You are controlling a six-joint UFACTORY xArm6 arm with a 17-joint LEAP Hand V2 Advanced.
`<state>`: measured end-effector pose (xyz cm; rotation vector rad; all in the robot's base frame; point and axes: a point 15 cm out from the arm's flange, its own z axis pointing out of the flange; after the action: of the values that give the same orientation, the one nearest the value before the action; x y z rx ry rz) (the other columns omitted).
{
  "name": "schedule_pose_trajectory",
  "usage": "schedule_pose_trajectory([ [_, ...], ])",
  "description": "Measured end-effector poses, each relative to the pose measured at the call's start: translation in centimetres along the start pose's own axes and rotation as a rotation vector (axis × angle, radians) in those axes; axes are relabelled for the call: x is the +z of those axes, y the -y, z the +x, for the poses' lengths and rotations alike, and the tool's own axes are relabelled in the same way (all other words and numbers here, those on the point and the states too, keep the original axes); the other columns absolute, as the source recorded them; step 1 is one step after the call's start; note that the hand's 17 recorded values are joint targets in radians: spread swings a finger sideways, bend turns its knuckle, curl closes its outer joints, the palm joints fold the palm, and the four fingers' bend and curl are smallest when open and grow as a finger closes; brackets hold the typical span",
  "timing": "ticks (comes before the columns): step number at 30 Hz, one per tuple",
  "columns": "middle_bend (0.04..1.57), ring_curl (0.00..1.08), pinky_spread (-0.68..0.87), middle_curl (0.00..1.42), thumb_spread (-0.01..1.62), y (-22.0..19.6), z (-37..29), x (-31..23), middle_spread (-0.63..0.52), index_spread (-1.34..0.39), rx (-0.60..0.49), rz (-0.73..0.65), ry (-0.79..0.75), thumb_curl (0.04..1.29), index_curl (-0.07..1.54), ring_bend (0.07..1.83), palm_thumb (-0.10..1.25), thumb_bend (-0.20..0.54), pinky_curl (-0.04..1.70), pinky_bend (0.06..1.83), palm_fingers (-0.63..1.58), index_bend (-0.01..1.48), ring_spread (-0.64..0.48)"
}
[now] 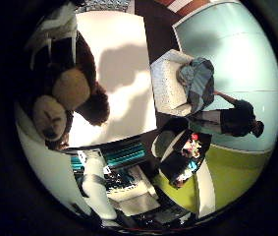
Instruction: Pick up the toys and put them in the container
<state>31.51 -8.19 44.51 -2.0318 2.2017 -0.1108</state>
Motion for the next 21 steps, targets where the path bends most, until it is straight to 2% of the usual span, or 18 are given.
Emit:
schedule_pose_trajectory([
  [8,1.2,0.78,-0.23,0.96,0.93,-0.5,-7.6,-5.1,-0.21,-0.28,-0.144,0.024,0.037,0.74,1.02,1.36,1.04,-0.015,1.03,1.19,1.06,0.98,-0.23],
  [21,1.2,0.8,-0.24,0.97,0.92,-2.0,-24.6,-5.3,-0.21,-0.29,-0.388,0.034,0.155,0.75,1.03,1.33,1.04,-0.015,1.09,1.17,1.06,0.97,-0.24],
])
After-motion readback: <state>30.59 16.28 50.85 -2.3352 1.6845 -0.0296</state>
